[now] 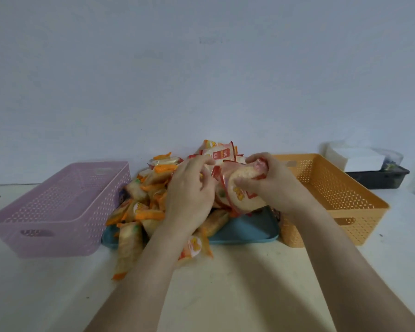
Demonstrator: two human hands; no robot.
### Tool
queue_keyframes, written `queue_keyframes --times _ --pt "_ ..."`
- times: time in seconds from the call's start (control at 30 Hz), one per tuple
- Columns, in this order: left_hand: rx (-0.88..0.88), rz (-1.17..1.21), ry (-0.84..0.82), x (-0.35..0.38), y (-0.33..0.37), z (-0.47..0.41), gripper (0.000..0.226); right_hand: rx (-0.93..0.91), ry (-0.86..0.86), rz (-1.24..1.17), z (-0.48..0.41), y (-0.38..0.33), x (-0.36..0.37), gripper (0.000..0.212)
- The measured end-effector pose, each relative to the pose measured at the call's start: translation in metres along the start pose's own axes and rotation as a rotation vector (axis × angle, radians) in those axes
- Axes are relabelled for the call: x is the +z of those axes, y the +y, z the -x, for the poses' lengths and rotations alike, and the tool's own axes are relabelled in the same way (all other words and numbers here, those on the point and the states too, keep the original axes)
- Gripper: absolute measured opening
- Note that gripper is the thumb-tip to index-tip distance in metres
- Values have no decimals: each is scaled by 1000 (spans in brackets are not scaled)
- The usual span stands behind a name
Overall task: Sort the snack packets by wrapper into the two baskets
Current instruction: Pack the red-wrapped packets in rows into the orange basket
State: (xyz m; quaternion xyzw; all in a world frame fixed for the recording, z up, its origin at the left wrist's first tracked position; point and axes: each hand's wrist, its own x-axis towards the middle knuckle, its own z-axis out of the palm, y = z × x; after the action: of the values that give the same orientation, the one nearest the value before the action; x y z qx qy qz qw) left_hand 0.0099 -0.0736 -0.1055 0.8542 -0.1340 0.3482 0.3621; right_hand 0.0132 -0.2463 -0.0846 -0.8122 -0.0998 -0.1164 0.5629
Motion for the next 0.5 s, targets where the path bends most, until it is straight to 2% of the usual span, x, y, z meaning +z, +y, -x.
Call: queue_keyframes --times 0.1,0.13,0.17,0.23,0.3,0.37,0.4,0.43,0.5 --pt "-354 590 -382 6 22 -2 30 94 103 -383 -3 0 0 39" --pt "-442 731 -430 9 22 0 35 116 113 -441 -4 2 4 38" --pt "-483 823 -416 12 21 0 39 132 100 -439 -5 3 6 39" --pt "-506 858 -337 14 14 -1 47 158 -18 -380 -4 6 12 45" --pt "-401 714 -255 10 6 -6 45 136 -40 -348 -5 5 11 43" --pt "-137 265 -134 -2 -6 -12 33 60 151 -272 -7 1 2 44" --pt "-39 4 -115 -8 -12 -13 35 27 265 -250 -8 -1 -4 45" --pt "8 -211 -169 -11 -17 -12 43 13 345 -268 -9 -2 -10 43" --pt "-70 -511 -433 -9 -22 -4 67 45 375 -383 -8 -2 -15 37"
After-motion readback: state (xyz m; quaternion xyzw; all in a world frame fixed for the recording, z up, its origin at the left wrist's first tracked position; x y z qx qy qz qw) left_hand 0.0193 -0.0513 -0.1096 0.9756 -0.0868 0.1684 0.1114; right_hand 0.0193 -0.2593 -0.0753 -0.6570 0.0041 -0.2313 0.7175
